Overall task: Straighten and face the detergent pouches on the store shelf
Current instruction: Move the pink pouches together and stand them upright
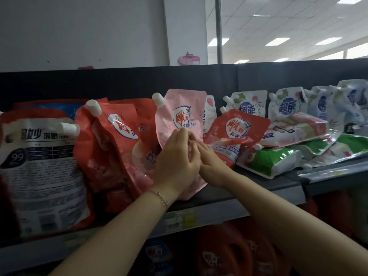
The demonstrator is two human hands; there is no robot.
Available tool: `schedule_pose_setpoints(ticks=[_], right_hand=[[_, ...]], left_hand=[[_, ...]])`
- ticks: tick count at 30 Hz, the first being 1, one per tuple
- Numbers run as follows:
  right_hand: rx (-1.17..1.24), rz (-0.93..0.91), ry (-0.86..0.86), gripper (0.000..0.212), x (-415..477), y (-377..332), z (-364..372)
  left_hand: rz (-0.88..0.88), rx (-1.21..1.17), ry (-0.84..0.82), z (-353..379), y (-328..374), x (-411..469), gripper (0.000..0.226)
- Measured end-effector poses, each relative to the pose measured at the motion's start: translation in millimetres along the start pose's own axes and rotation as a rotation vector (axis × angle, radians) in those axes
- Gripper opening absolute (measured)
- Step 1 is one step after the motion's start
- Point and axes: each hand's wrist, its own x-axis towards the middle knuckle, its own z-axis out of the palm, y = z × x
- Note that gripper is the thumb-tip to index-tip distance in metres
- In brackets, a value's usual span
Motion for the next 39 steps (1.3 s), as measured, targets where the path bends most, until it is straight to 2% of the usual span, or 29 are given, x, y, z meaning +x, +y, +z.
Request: schedule_pose_setpoints(ticks=[2, 5, 8, 10, 12, 14, 17, 20, 25, 30, 34, 36, 39], right_hand=[[-0.001, -0.006, 0.047, 0.053, -7, 3, -9], [-0.113, 0.113, 0.148, 0.039, -17, 17, -25], [-0.175, 0.35, 0.348, 0.023, -17, 38, -44], [-0.144, 0.554, 0.416, 0.017, -13, 50, -59], [-0.064, 0.721, 0.349, 0.016, -7, 61, -70], [0.073, 0.835, 0.2, 0.03, 1, 68, -72], [0.523, 0.958, 0.224, 0.042, 12, 81, -65], [0.71, 1.085, 0.239, 0.043, 22, 90, -66], [0.925, 1.108, 0.153, 0.025, 22, 98, -73], [0.776, 1.087, 0.19, 0.013, 28, 100, -65], [0.572, 0.989, 0.416, 0.026, 32, 96, -50], [0.5, 0.884, 0.517, 0.04, 28, 92, -42], [0.294, 0.706, 0.58, 0.055, 20, 85, -36]], left_hand=[[0.046, 0.054, -0.051, 14, 5, -2, 0.009], [0.067, 0.118, -0.106, 33, 8, -3, 0.01], [-0.016, 0.067, -0.232, 53, 12, -6, 0.016], [-0.086, 0.106, -0.326, 70, 13, -6, 0.025], [-0.162, 0.145, -0.442, 89, 13, -4, 0.038], [-0.238, 0.153, -0.547, 107, 12, -1, 0.052], [-0.313, 0.16, -0.617, 126, 11, 1, 0.068], [-0.331, 0.166, -0.603, 136, 9, -4, 0.071], [-0.34, 0.138, -0.493, 145, 5, -8, 0.058], [-0.407, -0.011, -0.413, 147, -4, -7, 0.055], [-0.427, -0.122, -0.321, 145, -8, -7, 0.043], [-0.406, -0.146, -0.309, 145, -9, -7, 0.046], [-0.4, -0.191, -0.294, 147, -12, -10, 0.06]])
